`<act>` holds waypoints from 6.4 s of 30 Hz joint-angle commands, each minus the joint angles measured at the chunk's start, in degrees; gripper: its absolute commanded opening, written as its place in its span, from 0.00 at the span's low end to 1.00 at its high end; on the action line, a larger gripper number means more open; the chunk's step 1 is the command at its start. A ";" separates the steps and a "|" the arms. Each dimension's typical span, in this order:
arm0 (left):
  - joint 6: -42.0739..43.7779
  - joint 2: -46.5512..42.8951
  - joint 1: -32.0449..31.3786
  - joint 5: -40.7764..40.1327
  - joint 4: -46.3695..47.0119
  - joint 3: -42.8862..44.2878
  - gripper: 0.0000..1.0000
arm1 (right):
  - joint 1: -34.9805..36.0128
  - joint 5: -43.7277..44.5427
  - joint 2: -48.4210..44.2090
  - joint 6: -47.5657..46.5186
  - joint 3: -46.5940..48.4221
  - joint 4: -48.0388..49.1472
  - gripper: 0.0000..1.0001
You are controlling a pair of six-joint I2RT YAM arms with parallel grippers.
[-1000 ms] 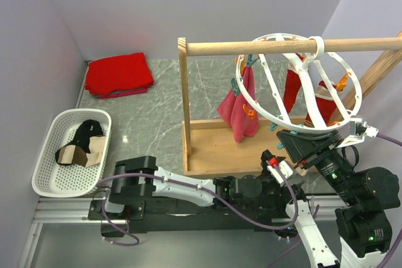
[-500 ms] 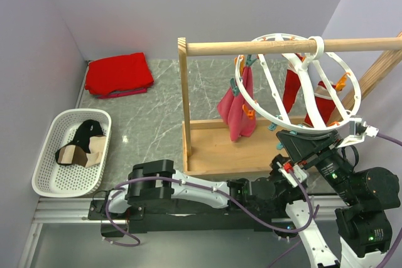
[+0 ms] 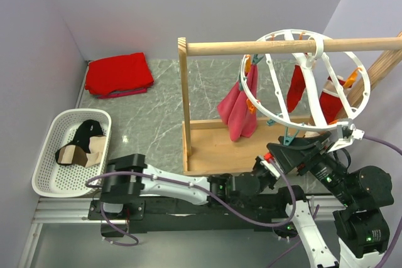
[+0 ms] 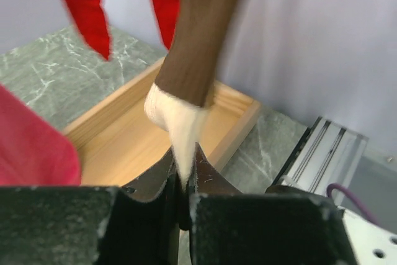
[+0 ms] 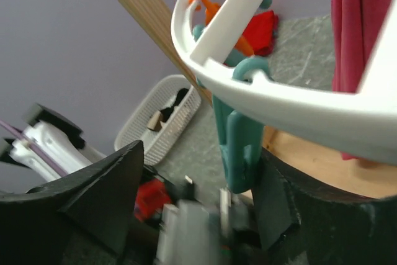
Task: Remove the socks clipped to the hanger
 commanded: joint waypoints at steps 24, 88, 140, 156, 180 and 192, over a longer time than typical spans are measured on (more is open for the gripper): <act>-10.56 -17.53 -0.26 -7.60 -12.46 -8.32 0.06 | 0.12 3.56 -5.55 -11.56 14.30 -22.64 0.99; -23.49 -7.96 -4.04 3.03 -28.54 4.86 0.01 | -1.64 18.26 8.51 -17.27 19.75 -17.64 0.65; -26.91 -9.19 -4.21 3.64 -30.65 1.78 0.01 | -1.20 19.23 8.95 -18.41 17.47 -17.73 0.47; -29.64 -8.84 -4.30 4.70 -31.88 -0.59 0.01 | -1.11 18.44 8.77 -18.94 16.77 -17.29 0.00; -51.07 -36.42 1.93 -3.39 -46.99 -26.95 0.01 | -1.11 17.38 6.58 -18.59 12.46 -15.80 0.00; -57.16 -65.52 21.32 -2.79 -58.25 -40.40 0.01 | -0.76 17.03 6.22 -18.41 12.19 -15.27 0.00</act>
